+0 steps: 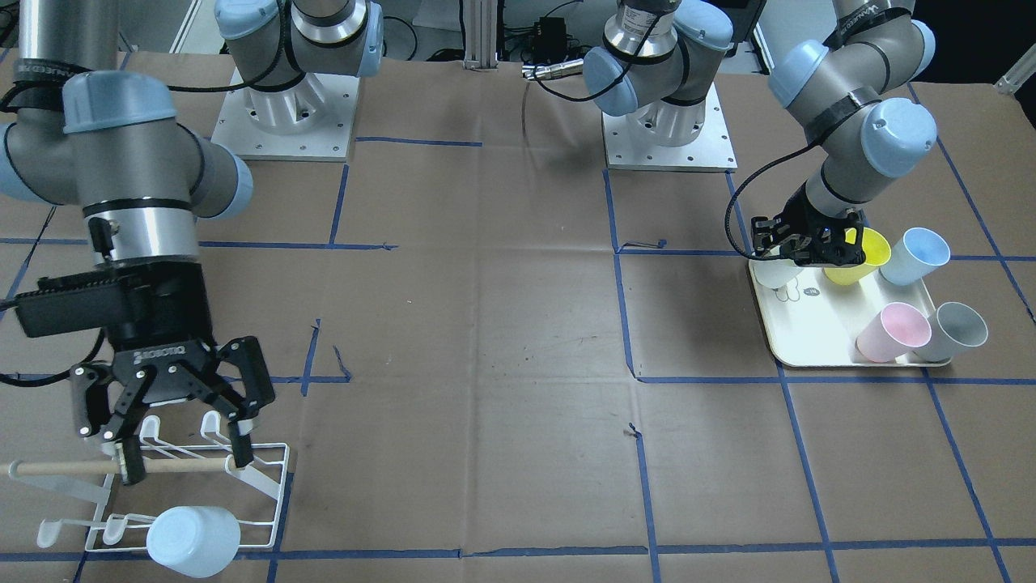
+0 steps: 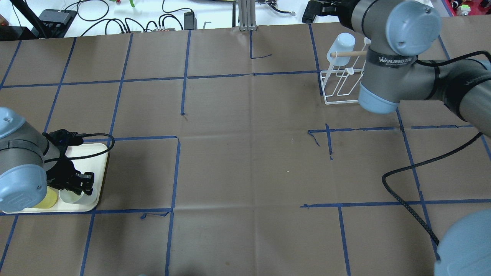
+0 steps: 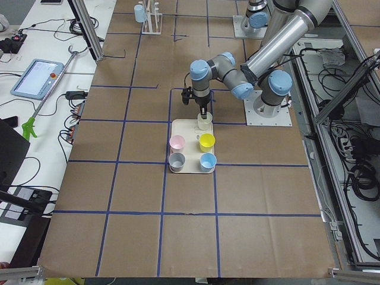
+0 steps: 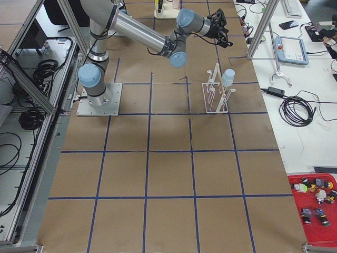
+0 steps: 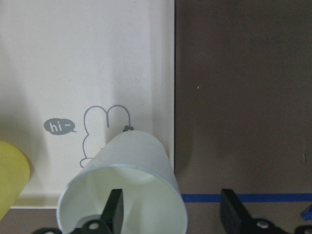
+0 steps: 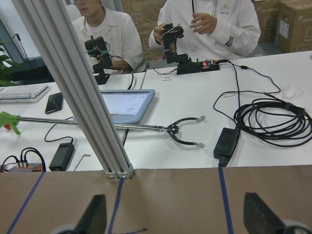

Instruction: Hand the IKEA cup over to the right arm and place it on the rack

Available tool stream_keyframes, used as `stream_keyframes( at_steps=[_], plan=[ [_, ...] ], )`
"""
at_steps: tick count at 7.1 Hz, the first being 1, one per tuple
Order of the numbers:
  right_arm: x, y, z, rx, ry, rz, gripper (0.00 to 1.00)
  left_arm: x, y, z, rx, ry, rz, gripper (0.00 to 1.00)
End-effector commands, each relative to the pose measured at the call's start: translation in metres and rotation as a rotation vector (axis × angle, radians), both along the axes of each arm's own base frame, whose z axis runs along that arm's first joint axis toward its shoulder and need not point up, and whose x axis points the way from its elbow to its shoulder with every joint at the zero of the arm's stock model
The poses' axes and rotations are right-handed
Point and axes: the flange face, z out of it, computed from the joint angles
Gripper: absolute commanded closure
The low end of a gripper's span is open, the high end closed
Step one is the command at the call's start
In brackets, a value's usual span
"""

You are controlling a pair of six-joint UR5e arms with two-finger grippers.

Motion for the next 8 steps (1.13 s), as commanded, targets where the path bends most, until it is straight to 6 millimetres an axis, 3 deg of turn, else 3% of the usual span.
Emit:
stream_keyframes(
  at_steps=[1, 3, 5, 7, 8],
  plan=[
    [0.054, 0.019, 0.002, 0.09, -0.281, -0.074, 0.0, 0.003, -0.005, 0.018, -0.038, -0.027, 0.0, 1.0],
    [0.077, 0.042, -0.025, 0.281, -0.673, -0.273, 0.0, 0.009, -0.025, 0.063, -0.067, -0.036, -0.002, 1.0],
    [0.086, 0.073, -0.006, 0.312, -0.8, -0.318, 0.0, 0.013, -0.06, 0.15, -0.064, -0.023, -0.042, 1.0],
    [0.09, 0.095, -0.018, 0.429, -0.991, -0.432, 0.0, -0.011, -0.123, 0.216, -0.104, -0.019, -0.127, 1.0],
    [0.093, 0.097, -0.022, 0.482, -1.055, -0.445, 0.0, -0.011, -0.157, 0.229, -0.122, 0.024, -0.141, 1.0]
  ],
)
